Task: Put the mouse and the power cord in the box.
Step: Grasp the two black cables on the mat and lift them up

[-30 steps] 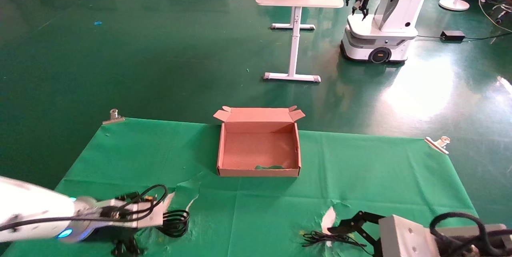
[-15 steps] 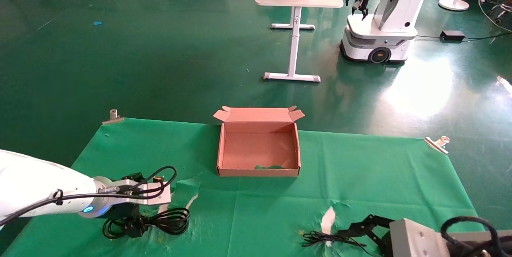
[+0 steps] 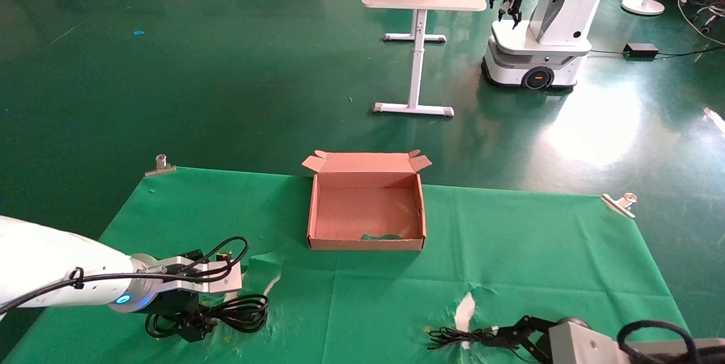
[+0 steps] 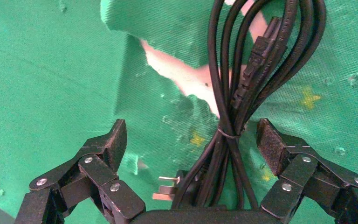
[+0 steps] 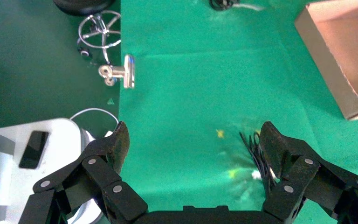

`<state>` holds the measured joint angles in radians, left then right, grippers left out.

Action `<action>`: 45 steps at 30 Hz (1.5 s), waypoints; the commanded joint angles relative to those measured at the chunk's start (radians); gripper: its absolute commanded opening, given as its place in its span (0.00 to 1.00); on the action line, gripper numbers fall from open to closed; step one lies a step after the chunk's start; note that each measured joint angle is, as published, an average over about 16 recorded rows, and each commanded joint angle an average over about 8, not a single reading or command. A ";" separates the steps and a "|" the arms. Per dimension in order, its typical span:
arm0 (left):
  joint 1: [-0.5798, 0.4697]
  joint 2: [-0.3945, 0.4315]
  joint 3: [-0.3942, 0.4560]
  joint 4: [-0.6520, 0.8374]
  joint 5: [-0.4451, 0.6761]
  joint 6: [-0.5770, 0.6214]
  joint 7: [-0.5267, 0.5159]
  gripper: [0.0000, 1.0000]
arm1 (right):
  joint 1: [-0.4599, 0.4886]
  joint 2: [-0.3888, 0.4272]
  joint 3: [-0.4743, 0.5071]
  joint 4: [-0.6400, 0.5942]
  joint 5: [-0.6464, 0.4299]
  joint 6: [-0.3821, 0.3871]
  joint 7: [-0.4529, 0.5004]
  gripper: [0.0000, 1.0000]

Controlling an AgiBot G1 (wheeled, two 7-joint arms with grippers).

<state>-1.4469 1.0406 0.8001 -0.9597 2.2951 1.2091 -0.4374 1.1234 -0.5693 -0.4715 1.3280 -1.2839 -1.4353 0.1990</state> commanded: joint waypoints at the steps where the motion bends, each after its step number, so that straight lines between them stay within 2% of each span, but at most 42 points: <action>1: 0.000 0.000 -0.001 0.002 -0.001 -0.003 0.001 1.00 | 0.000 0.007 0.003 0.002 0.002 0.000 -0.006 1.00; 5: 0.000 0.001 -0.001 0.004 -0.002 -0.003 0.002 1.00 | 0.050 -0.026 -0.051 0.012 -0.154 0.006 0.039 1.00; 9: -0.001 0.001 -0.001 0.005 -0.002 -0.004 0.003 1.00 | 0.113 -0.092 -0.119 0.009 -0.353 0.029 0.109 1.00; 13: -0.001 0.001 -0.001 0.006 -0.002 -0.004 0.003 1.00 | 0.155 -0.167 -0.163 -0.021 -0.494 0.068 0.155 1.00; 20: -0.001 0.001 -0.001 0.007 -0.002 -0.004 0.004 1.00 | 0.212 -0.320 -0.218 -0.188 -0.647 0.156 0.150 1.00; 26: -0.001 0.001 -0.001 0.007 -0.002 -0.004 0.004 1.00 | 0.261 -0.426 -0.245 -0.341 -0.698 0.194 0.124 1.00; 28: -0.001 0.001 -0.001 0.007 -0.002 -0.004 0.004 1.00 | 0.269 -0.447 -0.250 -0.372 -0.704 0.200 0.119 0.78; 29: -0.001 0.001 -0.001 0.007 -0.002 -0.004 0.004 0.92 | 0.273 -0.456 -0.252 -0.386 -0.708 0.203 0.117 0.66; 34: -0.001 0.001 -0.001 0.007 -0.002 -0.005 0.004 0.30 | 0.283 -0.481 -0.260 -0.433 -0.721 0.211 0.115 0.03; 36: -0.001 0.001 -0.001 0.008 -0.003 -0.005 0.004 0.05 | 0.285 -0.484 -0.261 -0.442 -0.724 0.213 0.115 0.00; 37: -0.001 0.001 -0.001 0.008 -0.003 -0.005 0.004 0.00 | 0.285 -0.484 -0.261 -0.443 -0.724 0.212 0.115 0.00; 45: -0.001 0.001 -0.001 0.007 -0.003 -0.005 0.004 0.00 | 0.282 -0.476 -0.259 -0.427 -0.717 0.209 0.115 0.00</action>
<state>-1.4476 1.0415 0.7989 -0.9523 2.2921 1.2042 -0.4334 1.4053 -1.0463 -0.7303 0.8999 -2.0015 -1.2256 0.3136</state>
